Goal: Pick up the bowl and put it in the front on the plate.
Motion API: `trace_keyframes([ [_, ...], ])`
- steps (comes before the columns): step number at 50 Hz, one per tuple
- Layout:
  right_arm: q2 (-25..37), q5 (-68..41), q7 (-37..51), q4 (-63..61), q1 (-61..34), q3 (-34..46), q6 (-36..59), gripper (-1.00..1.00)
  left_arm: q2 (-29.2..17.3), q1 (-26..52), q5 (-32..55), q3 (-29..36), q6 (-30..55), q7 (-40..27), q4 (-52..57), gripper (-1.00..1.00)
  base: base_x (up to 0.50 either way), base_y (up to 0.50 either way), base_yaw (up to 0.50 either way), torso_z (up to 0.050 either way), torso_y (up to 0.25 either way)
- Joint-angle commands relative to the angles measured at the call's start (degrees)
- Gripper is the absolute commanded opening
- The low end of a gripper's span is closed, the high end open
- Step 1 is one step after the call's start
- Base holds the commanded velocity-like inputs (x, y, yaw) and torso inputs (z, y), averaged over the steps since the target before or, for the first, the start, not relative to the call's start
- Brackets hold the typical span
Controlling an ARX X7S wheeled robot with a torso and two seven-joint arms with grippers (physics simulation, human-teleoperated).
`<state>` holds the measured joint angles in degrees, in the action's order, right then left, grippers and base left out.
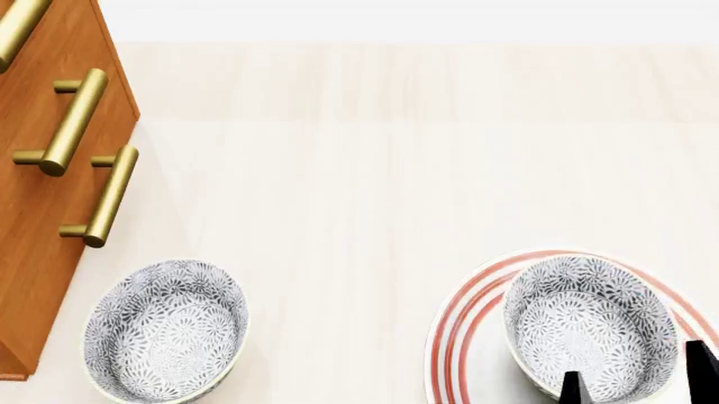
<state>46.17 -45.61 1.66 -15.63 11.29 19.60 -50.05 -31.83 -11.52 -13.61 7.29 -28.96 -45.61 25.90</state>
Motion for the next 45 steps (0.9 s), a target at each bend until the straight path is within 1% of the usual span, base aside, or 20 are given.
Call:
trace_keyframes([
  [1,-2.1,-0.4,0.0,-0.5,-3.3,0.1,1.4,1.00,-1.4,-0.4,0.0,-2.3,-2.0,-1.2,0.1,1.00,0.00,0.00,0.00,0.000,0.000],
  [8,-3.4,-0.9,1.1,-0.2,-4.2,-1.3,0.7,1.00,-2.3,0.2,0.6,-4.9,-2.7,-2.3,0.0,1.00,0.00,0.00,0.00,0.000,0.000],
  [13,-5.0,0.5,3.9,-0.2,-5.0,-3.9,0.0,1.00,-2.7,0.9,1.0,-7.4,-1.9,-3.2,1.1,1.00,0.00,0.00,0.00,0.000,0.000],
  [14,-7.0,1.9,7.3,0.1,-6.2,-6.8,-0.8,1.00,-2.8,1.3,1.3,-8.8,-1.3,-3.6,1.9,1.00,0.00,0.00,0.00,0.000,0.000],
  [15,-7.5,2.1,8.8,-0.2,-6.9,-8.2,-1.0,1.00,-3.0,1.6,1.2,-9.6,-1.4,-4.0,2.2,1.00,0.00,0.00,0.00,0.000,0.000],
  [21,-9.1,5.4,12.4,-0.7,-9.0,-11.8,-0.8,1.00,-3.4,3.3,3.2,-12.4,-0.5,-5.0,2.1,1.00,0.00,0.00,0.00,0.000,0.000],
  [27,-11.1,5.5,13.3,0.7,-10.3,-13.8,-2.1,1.00,-3.6,3.9,4.0,-13.7,-1.2,-5.9,0.7,1.00,0.00,0.00,0.00,0.000,0.000],
  [36,-13.1,7.1,13.0,2.9,-11.0,-13.6,-1.7,1.00,-3.0,5.6,5.9,-13.1,-1.8,-6.5,-3.8,1.00,0.00,0.00,0.00,0.000,0.000],
  [45,-14.4,7.9,12.7,4.0,-11.3,-13.9,-1.7,1.00,-2.9,6.4,7.1,-14.4,-1.2,-7.2,-5.4,1.00,0.00,0.00,0.00,0.000,0.000],
])
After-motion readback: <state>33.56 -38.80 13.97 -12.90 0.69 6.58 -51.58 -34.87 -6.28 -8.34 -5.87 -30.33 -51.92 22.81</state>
